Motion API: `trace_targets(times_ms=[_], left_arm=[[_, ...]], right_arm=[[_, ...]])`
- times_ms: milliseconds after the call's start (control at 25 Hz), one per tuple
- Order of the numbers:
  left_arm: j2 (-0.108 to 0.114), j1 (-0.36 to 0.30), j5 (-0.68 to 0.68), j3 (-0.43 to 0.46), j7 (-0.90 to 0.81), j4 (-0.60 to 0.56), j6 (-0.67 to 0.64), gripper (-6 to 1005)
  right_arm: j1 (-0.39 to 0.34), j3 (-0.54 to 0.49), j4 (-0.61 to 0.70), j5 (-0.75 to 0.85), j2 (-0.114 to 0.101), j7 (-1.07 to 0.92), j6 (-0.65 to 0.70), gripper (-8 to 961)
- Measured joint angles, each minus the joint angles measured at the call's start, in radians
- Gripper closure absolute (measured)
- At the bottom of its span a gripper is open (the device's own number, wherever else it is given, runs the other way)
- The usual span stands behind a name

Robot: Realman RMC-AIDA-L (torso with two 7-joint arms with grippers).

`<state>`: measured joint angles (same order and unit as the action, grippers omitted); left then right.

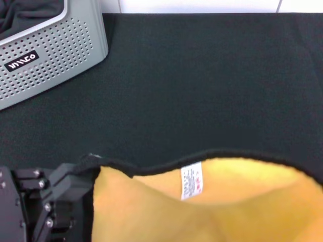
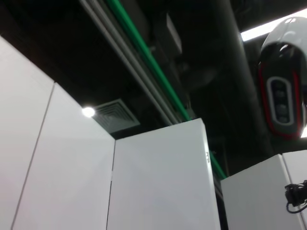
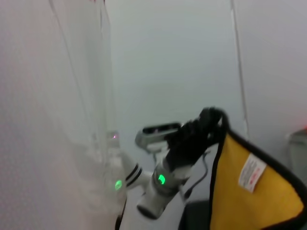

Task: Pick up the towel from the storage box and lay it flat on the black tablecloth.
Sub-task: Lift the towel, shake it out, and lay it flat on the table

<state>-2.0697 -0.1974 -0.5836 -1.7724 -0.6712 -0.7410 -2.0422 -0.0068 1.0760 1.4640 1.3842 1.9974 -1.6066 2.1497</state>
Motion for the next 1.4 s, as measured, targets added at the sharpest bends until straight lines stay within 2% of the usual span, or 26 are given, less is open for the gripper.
trace_targets(times_ms=[160, 240, 480, 760, 920, 1040, 1080, 1200, 1400], left_arm=[[-0.006, 0.012, 0.0, -0.012, 0.044, 0.068, 0.001, 972], [0.0, 0.006, -0.002, -0.024, 0.06, 0.072, 0.001, 972], [0.036, -0.024, 0.003, -0.075, 0.076, 0.021, -0.002, 972], [0.077, -0.071, 0.013, -0.128, 0.085, -0.061, -0.005, 973], [0.112, -0.09, 0.048, -0.173, 0.085, -0.1, -0.007, 973], [0.121, -0.094, 0.069, -0.184, 0.084, -0.105, -0.007, 973], [0.118, -0.088, 0.072, -0.183, 0.083, -0.095, -0.006, 973], [0.087, -0.034, 0.076, -0.172, 0.084, 0.008, -0.001, 972], [0.002, 0.177, 0.08, -0.101, 0.098, 0.336, 0.001, 972]], right_arm=[[0.011, 0.052, -0.052, 0.066, 0.0, 0.055, -0.002, 941], [0.006, 0.076, -0.055, 0.064, 0.001, 0.067, -0.001, 940], [-0.025, 0.122, -0.024, 0.023, 0.004, 0.069, 0.005, 938], [-0.03, 0.202, -0.02, -0.009, 0.005, 0.075, 0.008, 935], [-0.054, 0.206, -0.003, -0.057, 0.004, 0.075, 0.01, 933], [-0.066, 0.196, -0.005, -0.077, 0.004, 0.076, 0.009, 932], [-0.066, 0.192, -0.026, -0.074, 0.004, 0.078, 0.007, 932], [-0.042, 0.174, -0.136, -0.027, 0.004, 0.105, -0.001, 930], [0.063, 0.114, -0.393, 0.081, 0.005, 0.182, -0.041, 928]])
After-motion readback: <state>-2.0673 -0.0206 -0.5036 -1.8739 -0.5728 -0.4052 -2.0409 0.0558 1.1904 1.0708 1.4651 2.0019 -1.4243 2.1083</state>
